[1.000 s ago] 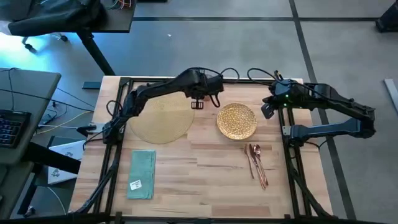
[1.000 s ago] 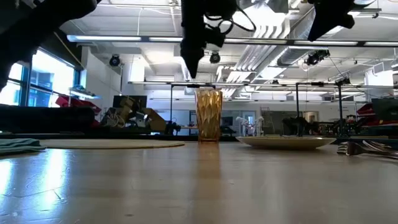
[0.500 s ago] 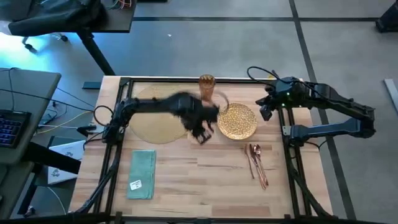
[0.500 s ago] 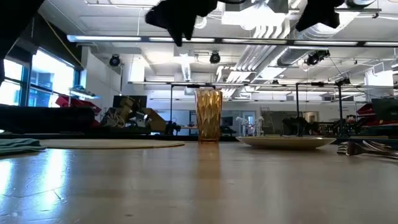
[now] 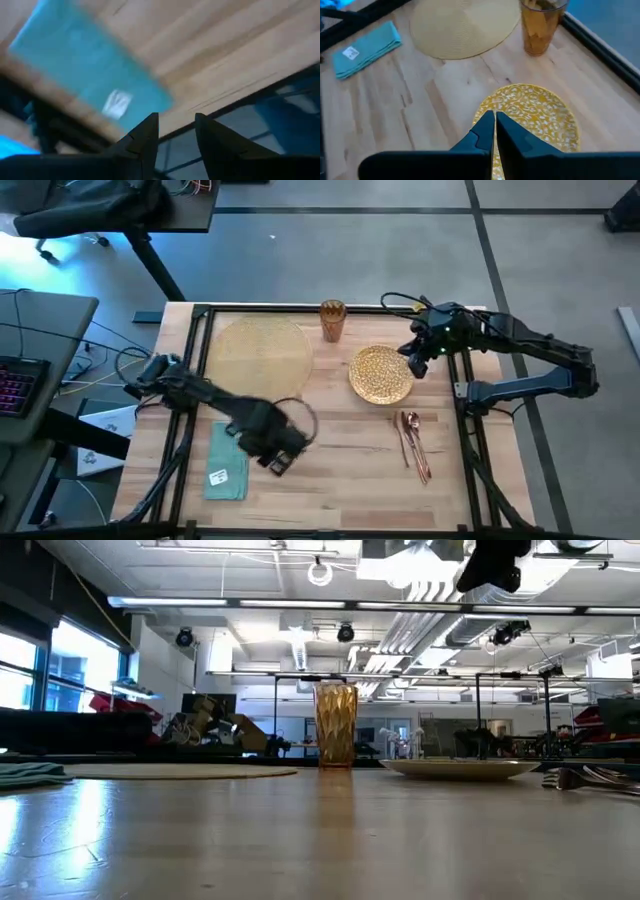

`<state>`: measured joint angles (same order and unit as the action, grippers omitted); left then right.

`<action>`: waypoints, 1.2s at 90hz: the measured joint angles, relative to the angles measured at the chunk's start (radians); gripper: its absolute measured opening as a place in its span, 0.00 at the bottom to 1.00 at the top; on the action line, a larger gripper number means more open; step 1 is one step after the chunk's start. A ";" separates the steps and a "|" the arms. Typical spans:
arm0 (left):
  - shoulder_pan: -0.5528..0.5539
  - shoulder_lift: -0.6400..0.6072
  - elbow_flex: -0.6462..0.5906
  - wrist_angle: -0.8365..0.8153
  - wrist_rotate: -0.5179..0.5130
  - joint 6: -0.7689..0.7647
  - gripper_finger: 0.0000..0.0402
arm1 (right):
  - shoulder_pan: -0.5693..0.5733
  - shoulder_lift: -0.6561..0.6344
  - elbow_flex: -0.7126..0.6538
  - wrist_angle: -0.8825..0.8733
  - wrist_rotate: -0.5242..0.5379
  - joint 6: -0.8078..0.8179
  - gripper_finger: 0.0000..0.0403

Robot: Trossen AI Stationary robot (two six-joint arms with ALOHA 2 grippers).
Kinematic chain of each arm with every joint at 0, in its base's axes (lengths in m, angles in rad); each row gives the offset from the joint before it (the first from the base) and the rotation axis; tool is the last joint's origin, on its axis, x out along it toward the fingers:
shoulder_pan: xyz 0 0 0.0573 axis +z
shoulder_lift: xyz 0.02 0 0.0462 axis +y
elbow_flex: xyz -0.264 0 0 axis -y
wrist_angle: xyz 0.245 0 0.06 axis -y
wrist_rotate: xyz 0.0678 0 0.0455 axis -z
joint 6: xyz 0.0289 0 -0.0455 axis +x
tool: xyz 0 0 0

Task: Set table place
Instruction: Fold the blue table napkin

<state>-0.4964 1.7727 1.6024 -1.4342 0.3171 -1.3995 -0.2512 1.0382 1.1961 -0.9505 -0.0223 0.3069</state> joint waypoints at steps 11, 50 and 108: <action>-0.107 -0.104 -0.172 0.169 0.008 -0.115 0.28 | 0.009 0.019 0.000 0.031 -0.015 0.006 0.00; -0.282 -0.170 -0.639 0.888 -0.072 -0.094 0.28 | 0.108 0.069 0.000 0.114 -0.003 0.106 0.00; -0.316 -0.021 -0.620 0.868 -0.121 -0.012 0.27 | 0.299 0.083 0.000 0.115 0.152 0.262 0.00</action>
<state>-0.8127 1.7518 0.9823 -0.5658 0.1958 -1.4116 0.0479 1.1213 1.1961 -0.8352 0.1295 0.5694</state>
